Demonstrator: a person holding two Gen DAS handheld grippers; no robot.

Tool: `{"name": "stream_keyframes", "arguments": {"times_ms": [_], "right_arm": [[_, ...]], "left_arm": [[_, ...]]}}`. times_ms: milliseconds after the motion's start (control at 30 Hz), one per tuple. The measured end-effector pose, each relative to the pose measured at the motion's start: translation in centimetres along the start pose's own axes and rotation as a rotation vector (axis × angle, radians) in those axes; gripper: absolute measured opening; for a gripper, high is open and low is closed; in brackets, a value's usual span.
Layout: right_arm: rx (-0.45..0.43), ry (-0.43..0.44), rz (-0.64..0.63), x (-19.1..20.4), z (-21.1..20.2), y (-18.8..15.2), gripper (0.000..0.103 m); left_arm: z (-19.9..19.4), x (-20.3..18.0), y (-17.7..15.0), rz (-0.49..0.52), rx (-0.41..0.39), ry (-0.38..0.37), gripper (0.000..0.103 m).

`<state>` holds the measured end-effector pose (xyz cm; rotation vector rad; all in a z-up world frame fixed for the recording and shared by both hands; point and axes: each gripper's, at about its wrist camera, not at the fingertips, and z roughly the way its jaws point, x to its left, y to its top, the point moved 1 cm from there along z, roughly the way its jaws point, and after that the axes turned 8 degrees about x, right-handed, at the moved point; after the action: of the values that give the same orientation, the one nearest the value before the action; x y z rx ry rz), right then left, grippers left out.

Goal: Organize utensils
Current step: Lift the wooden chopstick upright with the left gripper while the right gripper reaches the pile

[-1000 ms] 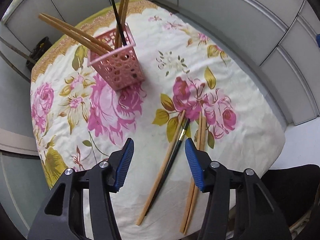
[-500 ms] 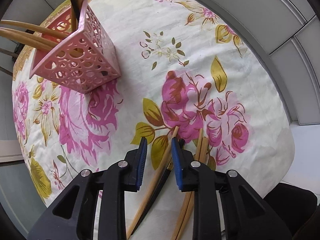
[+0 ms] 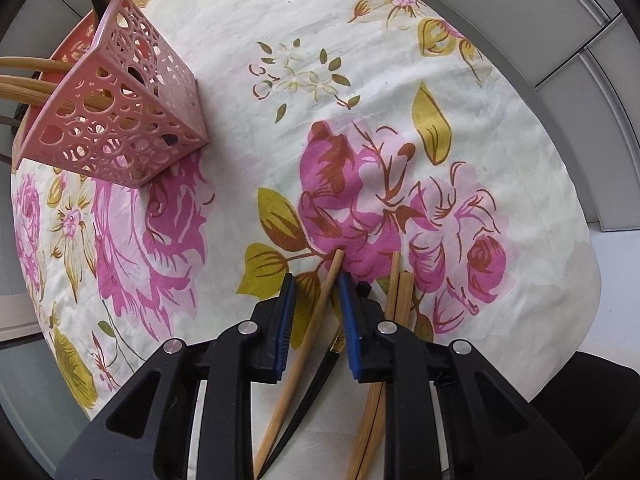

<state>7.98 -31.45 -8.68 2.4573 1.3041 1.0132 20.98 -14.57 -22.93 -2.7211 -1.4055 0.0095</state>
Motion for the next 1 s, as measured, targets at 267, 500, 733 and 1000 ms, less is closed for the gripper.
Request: {"name": "stream_keyframes", "arguments": {"times_ms": [267, 500, 733, 1000], "right_arm": [[0.055, -0.022, -0.016, 0.5, 1.6, -0.3, 0.089], [0.213, 0.052, -0.075, 4.4, 5.9, -2.1, 0.089], [0.438, 0.049, -0.174, 10.5, 13.4, -6.1, 0.073], [0.467, -0.102, -0.218, 12.9, 17.8, -8.1, 0.062]], "left_arm": [[0.2, 0.6, -1.3, -0.033, -0.072, -0.059, 0.005], [-1.6, 5.7, -5.9, -0.182, -0.204, -0.118, 0.004], [-6.9, 10.3, -12.3, -0.279, -0.386, -0.172, 0.004], [-10.9, 13.2, -16.3, -0.335, -0.524, -0.179, 0.004]]}}
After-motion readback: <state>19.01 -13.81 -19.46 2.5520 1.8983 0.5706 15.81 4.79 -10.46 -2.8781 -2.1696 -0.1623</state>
